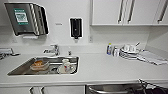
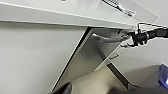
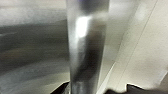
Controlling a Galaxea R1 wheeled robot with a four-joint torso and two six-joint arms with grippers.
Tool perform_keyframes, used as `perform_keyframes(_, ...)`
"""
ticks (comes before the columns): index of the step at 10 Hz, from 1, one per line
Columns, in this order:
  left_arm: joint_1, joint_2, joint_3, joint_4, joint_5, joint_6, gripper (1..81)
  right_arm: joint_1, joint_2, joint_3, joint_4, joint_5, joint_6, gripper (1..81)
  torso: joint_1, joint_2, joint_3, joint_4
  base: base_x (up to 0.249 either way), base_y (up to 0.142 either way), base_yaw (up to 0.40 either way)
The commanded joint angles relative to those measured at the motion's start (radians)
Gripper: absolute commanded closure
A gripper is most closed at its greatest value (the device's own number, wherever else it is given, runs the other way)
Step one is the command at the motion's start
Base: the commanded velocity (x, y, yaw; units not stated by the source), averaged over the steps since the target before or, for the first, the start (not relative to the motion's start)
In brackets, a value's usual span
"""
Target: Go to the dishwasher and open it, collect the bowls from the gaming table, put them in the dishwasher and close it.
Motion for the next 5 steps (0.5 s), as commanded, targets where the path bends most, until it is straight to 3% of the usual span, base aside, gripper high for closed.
perform_keyframes(1,-0.079,-0.027,0.019,0.01,0.004,0.001,1.0,0.128,-0.035,0.003,0.015,-0.075,0.017,1.0,0.0,0.0,0.0,0.0,0.0,0.0,0.0)
perform_keyframes(5,-0.078,-0.013,0.014,0.011,0.005,0.001,1.0,0.127,-0.058,0.001,-0.012,-0.167,0.041,1.0,0.0,0.0,0.0,0.0,0.0,0.0,0.0)
